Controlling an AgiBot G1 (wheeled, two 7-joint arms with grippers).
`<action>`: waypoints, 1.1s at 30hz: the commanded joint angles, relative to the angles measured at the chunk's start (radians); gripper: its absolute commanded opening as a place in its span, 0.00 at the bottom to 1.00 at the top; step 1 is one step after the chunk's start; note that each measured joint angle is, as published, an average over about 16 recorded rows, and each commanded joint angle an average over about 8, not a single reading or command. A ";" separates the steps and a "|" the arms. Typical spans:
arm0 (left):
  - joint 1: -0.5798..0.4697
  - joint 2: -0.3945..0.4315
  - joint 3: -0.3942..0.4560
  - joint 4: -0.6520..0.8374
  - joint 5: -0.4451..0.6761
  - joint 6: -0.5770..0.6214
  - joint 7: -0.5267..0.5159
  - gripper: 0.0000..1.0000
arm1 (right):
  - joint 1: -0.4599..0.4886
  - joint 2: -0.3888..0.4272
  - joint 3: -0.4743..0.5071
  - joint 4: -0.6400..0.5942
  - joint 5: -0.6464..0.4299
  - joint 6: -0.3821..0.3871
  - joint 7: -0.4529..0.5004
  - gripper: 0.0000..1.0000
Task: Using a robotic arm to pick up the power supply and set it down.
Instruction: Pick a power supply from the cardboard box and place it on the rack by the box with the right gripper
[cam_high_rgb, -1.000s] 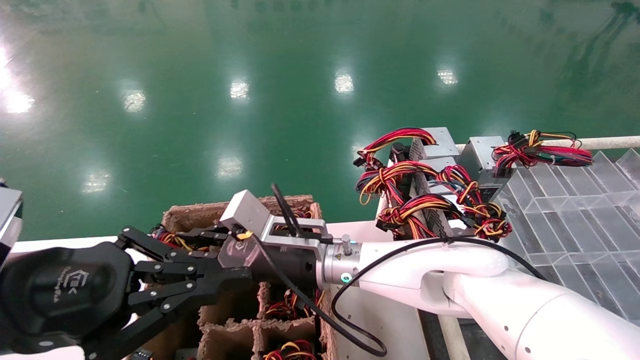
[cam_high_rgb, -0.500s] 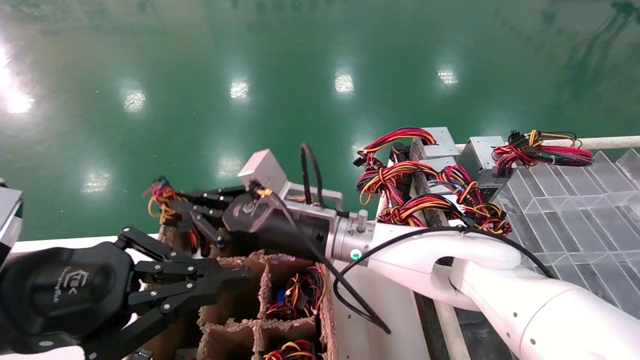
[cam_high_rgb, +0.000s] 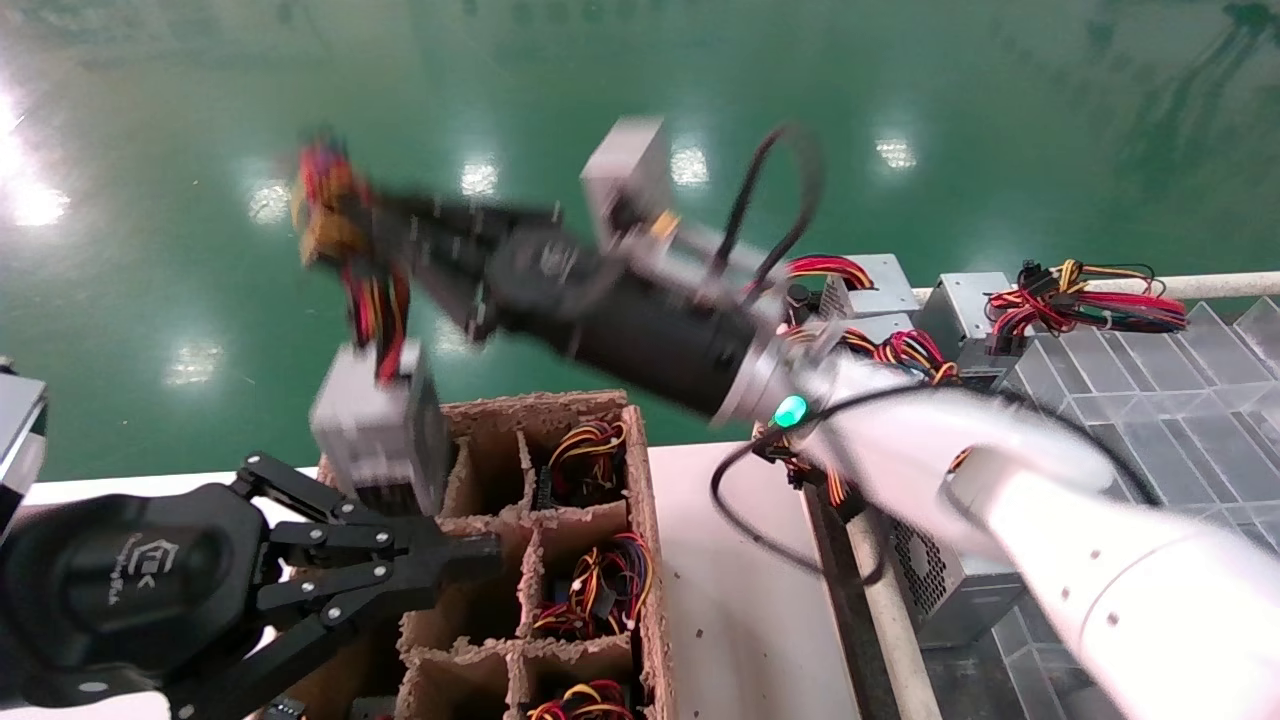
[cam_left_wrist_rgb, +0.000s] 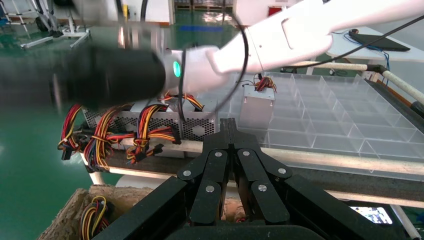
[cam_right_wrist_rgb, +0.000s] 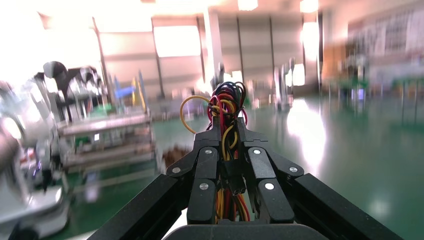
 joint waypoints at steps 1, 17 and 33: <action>0.000 0.000 0.000 0.000 0.000 0.000 0.000 0.00 | 0.017 0.003 0.019 -0.013 0.023 -0.045 -0.009 0.00; 0.000 0.000 0.001 0.000 0.000 0.000 0.000 0.00 | 0.171 0.166 0.039 0.002 -0.002 -0.282 -0.050 0.00; 0.000 -0.001 0.001 0.000 -0.001 -0.001 0.001 0.00 | 0.128 0.598 0.064 0.445 0.013 -0.171 0.001 0.00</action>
